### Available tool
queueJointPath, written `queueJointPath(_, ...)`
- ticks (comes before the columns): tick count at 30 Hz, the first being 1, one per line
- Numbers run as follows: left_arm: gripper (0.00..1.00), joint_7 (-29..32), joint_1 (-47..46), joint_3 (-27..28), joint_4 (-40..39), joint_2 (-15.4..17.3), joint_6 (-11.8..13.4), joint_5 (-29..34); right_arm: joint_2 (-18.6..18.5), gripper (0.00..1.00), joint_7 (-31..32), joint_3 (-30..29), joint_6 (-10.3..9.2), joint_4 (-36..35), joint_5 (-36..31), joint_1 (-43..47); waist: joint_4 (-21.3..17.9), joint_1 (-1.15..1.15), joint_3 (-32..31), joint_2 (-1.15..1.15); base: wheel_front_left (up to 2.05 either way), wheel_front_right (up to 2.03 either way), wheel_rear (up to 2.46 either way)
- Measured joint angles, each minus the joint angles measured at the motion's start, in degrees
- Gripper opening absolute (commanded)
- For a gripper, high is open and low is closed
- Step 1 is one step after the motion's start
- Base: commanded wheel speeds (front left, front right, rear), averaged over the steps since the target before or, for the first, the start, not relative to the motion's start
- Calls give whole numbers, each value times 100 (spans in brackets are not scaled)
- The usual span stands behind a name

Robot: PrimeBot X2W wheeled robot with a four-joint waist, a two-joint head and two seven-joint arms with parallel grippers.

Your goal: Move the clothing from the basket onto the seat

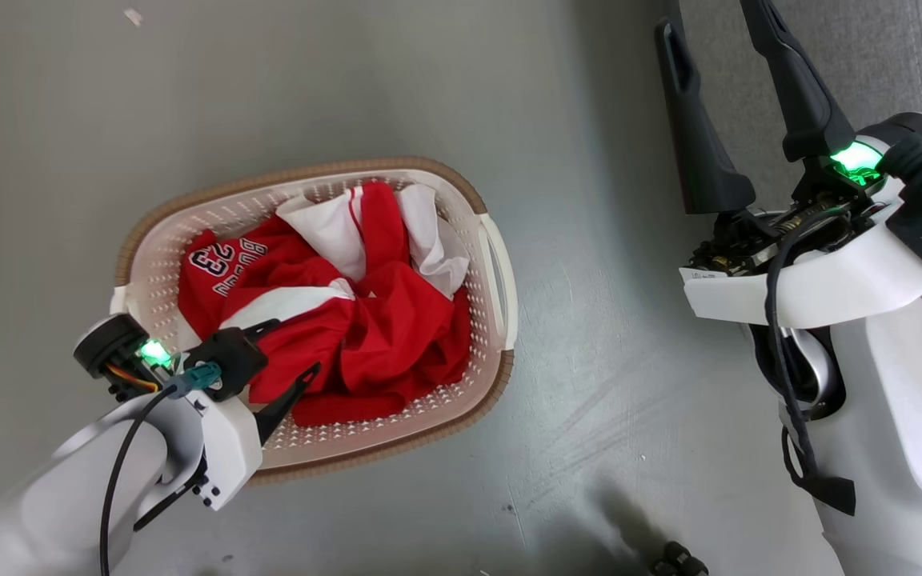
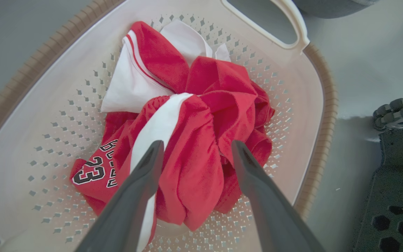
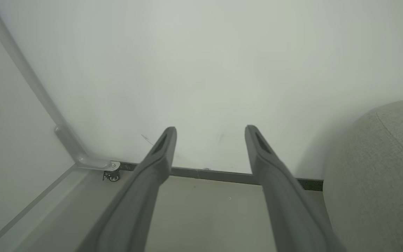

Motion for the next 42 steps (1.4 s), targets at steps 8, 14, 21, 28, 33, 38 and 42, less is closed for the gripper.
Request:
queueJointPath(8,100,24,-300,-229,54,54,0,-2,0,100,0,-4,0,-94,137,-64,-127,0,273,0,0,0,0)
queueJointPath(14,100,31,-508,-359,116,149,0,-21,0,100,0,4,0,-145,189,-142,-225,0,456,0,0,0,0)
queueJointPath(21,100,210,-693,-632,314,308,0,20,1,100,0,131,0,-208,309,-341,-347,0,658,0,0,0,0)
queueJointPath(28,0,172,-879,-630,472,326,0,57,0,100,0,245,0,-252,343,-356,-426,0,787,0,0,0,0)
queueJointPath(33,0,115,-884,-659,567,313,0,60,0,100,0,248,0,-242,359,-370,-453,0,813,0,0,0,0)
queueJointPath(38,0,70,-883,-657,623,278,0,-20,0,100,0,246,0,-202,358,-425,-442,0,787,0,0,0,0)
queueJointPath(42,0,63,-882,-619,635,224,0,-183,0,100,0,240,0,-185,358,-481,-429,-1,758,0,0,0,0)
